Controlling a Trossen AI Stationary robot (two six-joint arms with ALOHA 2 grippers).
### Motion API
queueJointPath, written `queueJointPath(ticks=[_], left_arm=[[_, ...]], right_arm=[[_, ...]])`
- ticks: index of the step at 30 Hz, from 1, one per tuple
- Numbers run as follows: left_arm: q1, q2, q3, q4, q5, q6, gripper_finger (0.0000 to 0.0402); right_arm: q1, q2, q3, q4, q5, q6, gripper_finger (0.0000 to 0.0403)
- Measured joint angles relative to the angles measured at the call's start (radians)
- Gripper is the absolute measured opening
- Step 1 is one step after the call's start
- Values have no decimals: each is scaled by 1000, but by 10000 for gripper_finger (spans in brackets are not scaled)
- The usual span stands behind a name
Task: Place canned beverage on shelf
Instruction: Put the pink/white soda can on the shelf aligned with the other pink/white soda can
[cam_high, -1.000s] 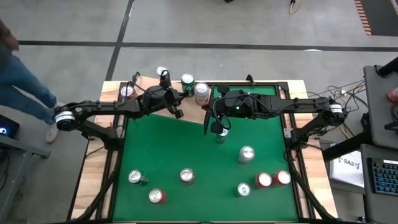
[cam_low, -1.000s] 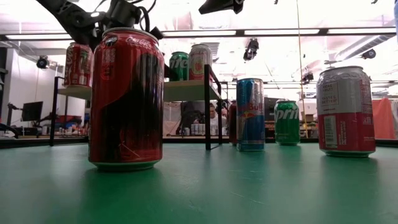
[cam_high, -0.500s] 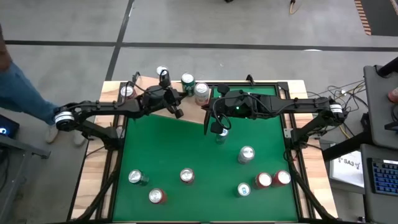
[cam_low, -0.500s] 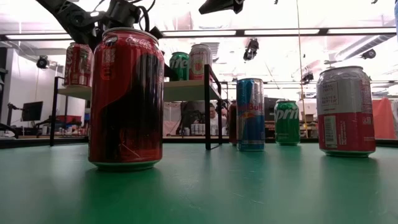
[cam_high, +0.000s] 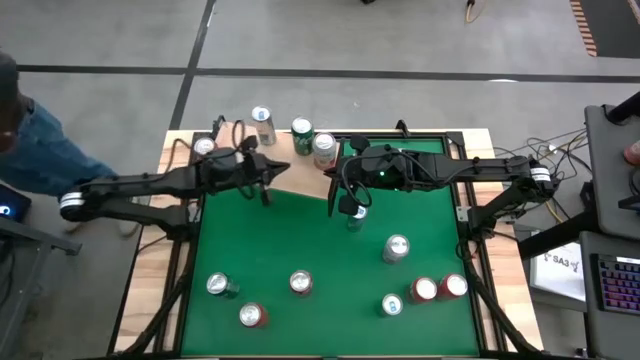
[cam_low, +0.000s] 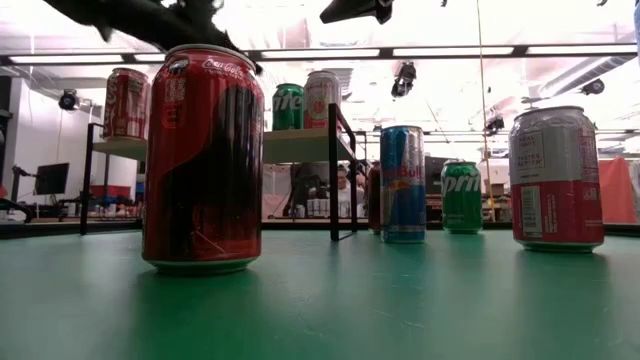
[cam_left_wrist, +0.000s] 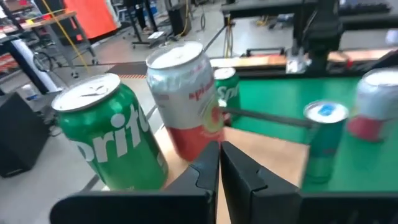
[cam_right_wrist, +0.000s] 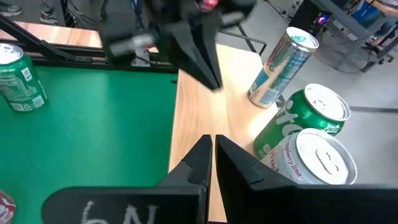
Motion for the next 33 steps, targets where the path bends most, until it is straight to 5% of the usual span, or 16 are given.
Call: queueJointPath(ticks=[12, 33], left_arm=[[-159, -230, 0, -156, 0, -139, 0], [-271, -254, 0, -195, 1, -317, 0]], right_arm=[[12, -19, 0, -144, 0, 204, 13], [127, -19, 0, -532, -2, 581, 13]])
